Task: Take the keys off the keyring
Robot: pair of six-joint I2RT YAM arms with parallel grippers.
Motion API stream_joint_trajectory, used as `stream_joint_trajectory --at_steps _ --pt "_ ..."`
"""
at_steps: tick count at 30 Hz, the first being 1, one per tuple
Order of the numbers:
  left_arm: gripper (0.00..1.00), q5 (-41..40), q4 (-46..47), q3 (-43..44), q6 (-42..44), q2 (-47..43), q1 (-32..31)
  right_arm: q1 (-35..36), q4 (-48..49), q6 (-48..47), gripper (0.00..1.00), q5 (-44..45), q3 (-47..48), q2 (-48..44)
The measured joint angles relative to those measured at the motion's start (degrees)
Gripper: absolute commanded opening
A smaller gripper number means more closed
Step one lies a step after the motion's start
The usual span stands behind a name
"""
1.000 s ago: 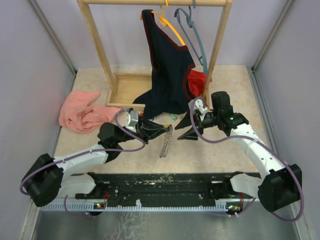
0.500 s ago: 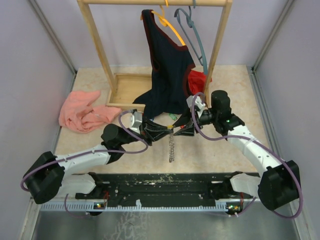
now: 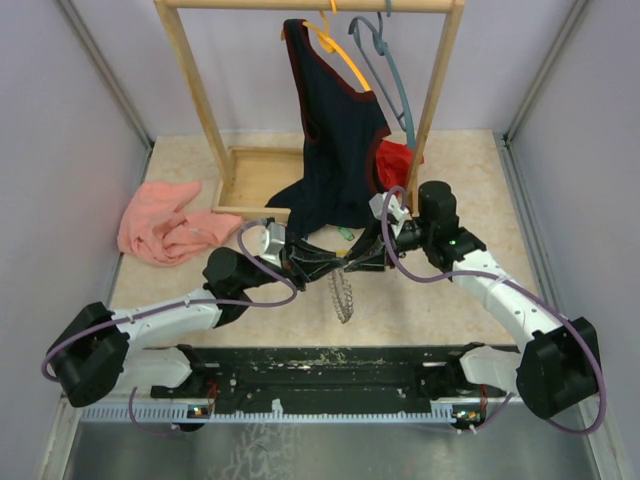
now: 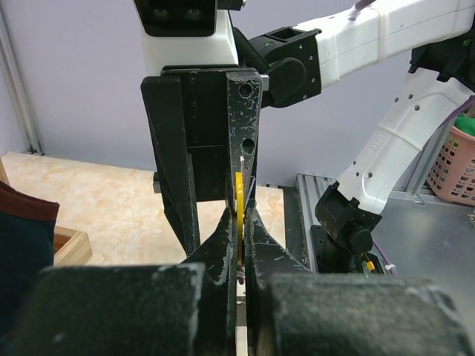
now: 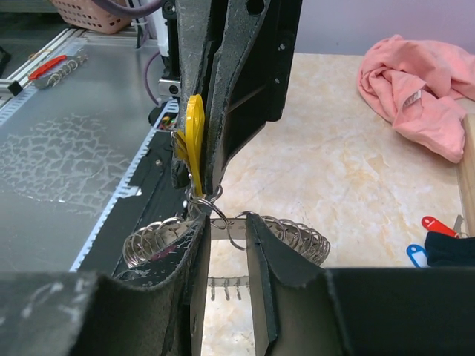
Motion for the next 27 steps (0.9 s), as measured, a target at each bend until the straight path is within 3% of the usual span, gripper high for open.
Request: stream_joint_trajectory --at_steps 4,14,27 --pt "0.0 0.04 0.0 0.11 -0.07 0.0 -0.22 0.83 -1.05 -1.16 0.24 -0.15 0.0 0.13" --pt "0.0 0.24 -0.02 0.11 -0.2 0.15 -0.22 1.51 -6.88 -6.84 0.0 -0.96 0.11 0.5" --pt "0.0 0.9 -0.04 0.11 0.33 -0.26 -0.24 1.51 -9.16 -6.21 0.0 -3.65 0.9 0.94"
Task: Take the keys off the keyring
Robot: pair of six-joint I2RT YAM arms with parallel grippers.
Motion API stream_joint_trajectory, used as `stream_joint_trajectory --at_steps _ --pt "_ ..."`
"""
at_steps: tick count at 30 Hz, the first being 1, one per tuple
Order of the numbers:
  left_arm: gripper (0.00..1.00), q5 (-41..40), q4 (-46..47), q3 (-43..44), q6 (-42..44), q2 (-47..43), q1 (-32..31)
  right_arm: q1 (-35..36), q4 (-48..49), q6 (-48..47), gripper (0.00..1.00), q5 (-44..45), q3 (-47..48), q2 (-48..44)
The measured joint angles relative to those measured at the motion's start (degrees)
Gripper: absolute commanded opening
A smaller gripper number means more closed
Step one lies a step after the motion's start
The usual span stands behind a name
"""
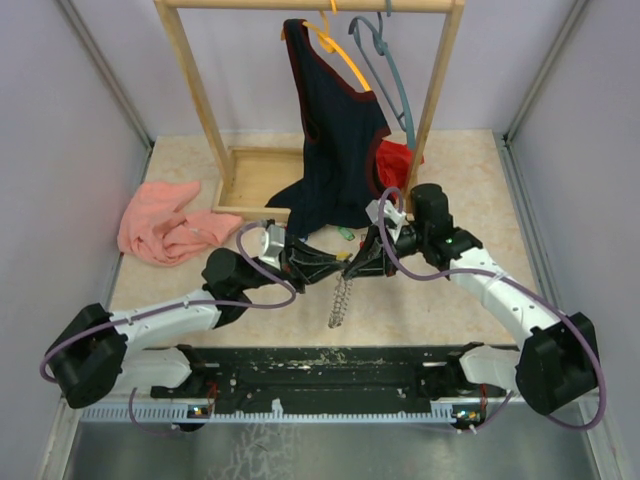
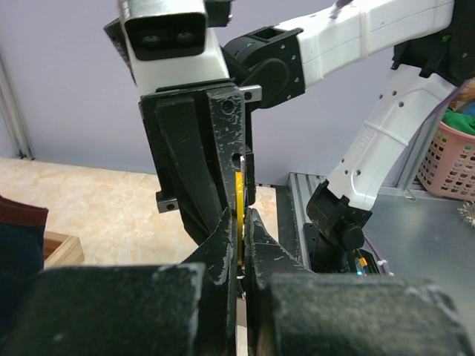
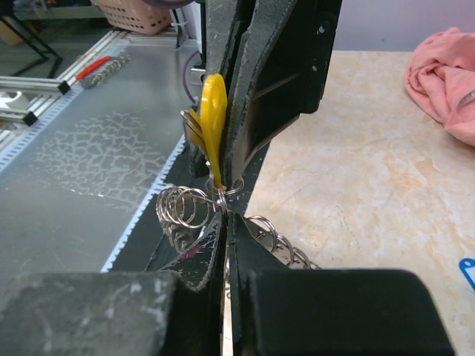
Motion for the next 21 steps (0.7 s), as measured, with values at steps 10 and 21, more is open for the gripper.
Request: stream_joint_trajectory --at_steps 10,21 --pt "0.0 7.23 2.56 -1.4 3.43 -2.49 0.04 0.02 -6.82 -1.51 0.0 -3.21 4.76 3.13" --pt "0.0 12.35 5.14 -2.95 9.97 -2.16 0.07 0.61 -6.8 3.89 0.0 -3.61 5.66 3.19"
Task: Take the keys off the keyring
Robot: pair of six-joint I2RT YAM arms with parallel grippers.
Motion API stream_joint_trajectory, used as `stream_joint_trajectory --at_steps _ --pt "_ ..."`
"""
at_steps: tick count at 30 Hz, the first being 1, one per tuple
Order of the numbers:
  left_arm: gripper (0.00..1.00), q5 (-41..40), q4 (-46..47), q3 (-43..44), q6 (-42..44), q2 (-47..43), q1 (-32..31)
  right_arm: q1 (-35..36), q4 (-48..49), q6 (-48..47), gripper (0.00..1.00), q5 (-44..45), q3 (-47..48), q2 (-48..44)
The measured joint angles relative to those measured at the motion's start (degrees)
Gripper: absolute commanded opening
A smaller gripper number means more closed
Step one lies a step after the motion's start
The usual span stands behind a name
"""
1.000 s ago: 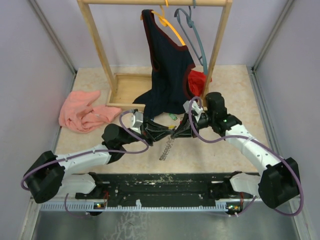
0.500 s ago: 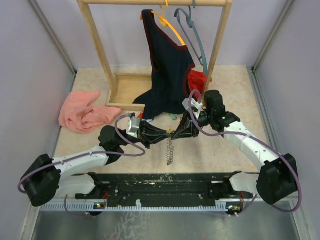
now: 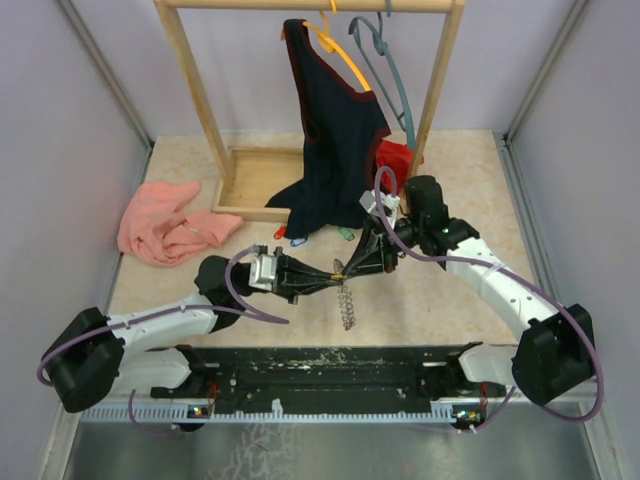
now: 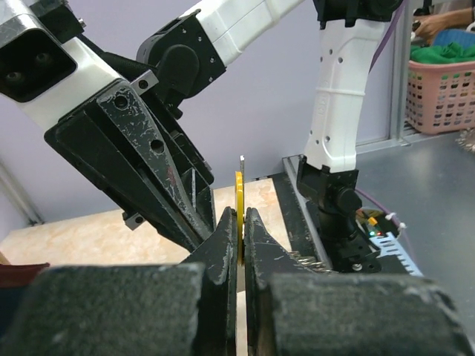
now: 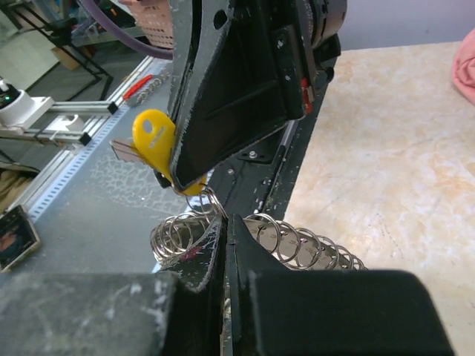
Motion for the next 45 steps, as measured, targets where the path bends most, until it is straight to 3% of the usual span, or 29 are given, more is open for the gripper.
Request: stream_joint_trajectory --at_steps 5,12,19,23,31,34,45 --pt "0.0 -0.07 0.85 -1.11 5.55 0.11 0.0 1.46 7.04 9.07 0.0 0.63 -0.57 0.02" --pt "0.0 -1.84 3.45 -5.29 9.49 -0.17 0.46 1.7 38.77 38.91 0.0 3.28 -9.94 0.02" --pt "0.0 -2.93 8.31 -7.85 8.74 -0.92 1.6 1.88 49.48 49.44 0.0 5.79 -10.29 0.02" --pt "0.0 -4.07 11.17 -8.66 6.75 -0.94 2.6 1.9 47.12 47.15 0.0 6.99 -10.27 0.0" --pt "0.0 -5.2 13.25 -8.81 2.43 -0.98 4.07 2.21 27.96 29.86 0.04 8.5 -7.87 -0.02" --pt "0.0 -5.22 14.58 -8.94 0.72 -0.39 4.7 2.32 25.33 26.43 0.09 8.61 -7.56 -0.13" --pt "0.0 -0.61 16.85 -8.87 -4.85 2.69 6.08 2.38 9.42 10.88 0.45 10.29 -1.88 -0.96"
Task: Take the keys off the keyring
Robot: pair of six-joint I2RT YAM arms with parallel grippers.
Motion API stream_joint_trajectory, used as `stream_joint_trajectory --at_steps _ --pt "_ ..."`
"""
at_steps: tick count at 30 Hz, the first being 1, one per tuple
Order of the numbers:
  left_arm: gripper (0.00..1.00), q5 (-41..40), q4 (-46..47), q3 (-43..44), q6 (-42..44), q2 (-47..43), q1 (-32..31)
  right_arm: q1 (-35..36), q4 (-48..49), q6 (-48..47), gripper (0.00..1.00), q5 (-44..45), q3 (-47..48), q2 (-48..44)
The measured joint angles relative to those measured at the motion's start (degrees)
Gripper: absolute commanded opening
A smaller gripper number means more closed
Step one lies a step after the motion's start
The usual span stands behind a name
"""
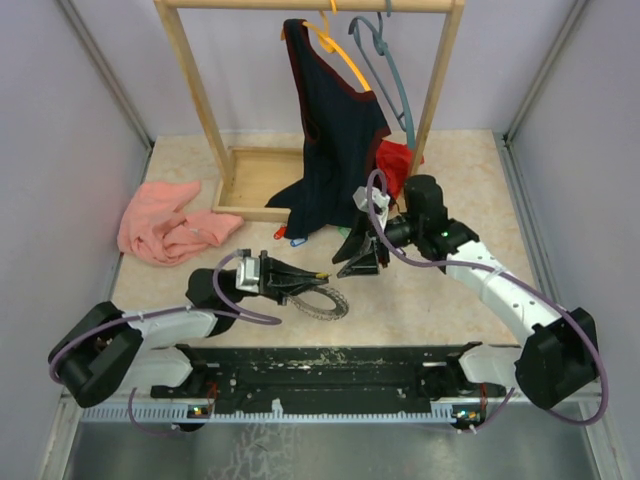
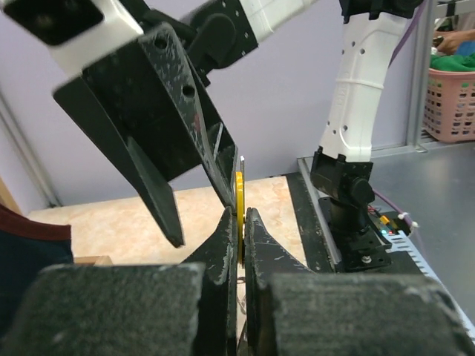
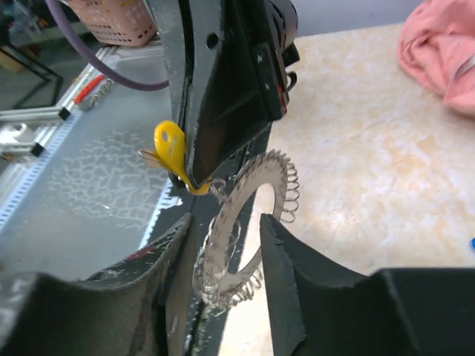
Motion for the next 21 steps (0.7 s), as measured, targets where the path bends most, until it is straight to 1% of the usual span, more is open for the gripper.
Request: stream_joint_trajectory --at_steps 4,7,9,12,15,16,21 --pt "0.0 2.27 0.02 1.66 -2.12 1.51 0.07 0.07 -7.67 -11.04 0.5 -0.02 3.82 -0.83" --pt "0.0 3.23 0.22 2.67 -3.41 1.99 0.07 1.16 -13.86 -20.81 0.49 -0.17 5.49 -0.96" --pt "0.0 3.65 0.35 2.84 -4.15 2.08 0.07 2.4 -16.63 -25.24 0.49 0.04 5.49 -0.96" --pt "0.0 4.26 0.42 2.84 -5.33 2.4 0.07 3.32 -18.29 -28.57 0.45 1.14 5.44 -0.96" --pt "0.0 4.7 0.44 2.84 -6.36 2.86 0.07 3.41 -18.62 -30.05 0.35 2.29 5.4 -0.96" --pt "0.0 4.9 0.44 2.86 -6.69 3.04 0.09 3.61 -18.62 -30.36 0.33 2.54 5.4 -0.94" --pt "0.0 5.62 0.48 3.34 -7.76 3.61 0.31 5.51 -19.23 -31.85 0.31 3.87 5.4 -0.85"
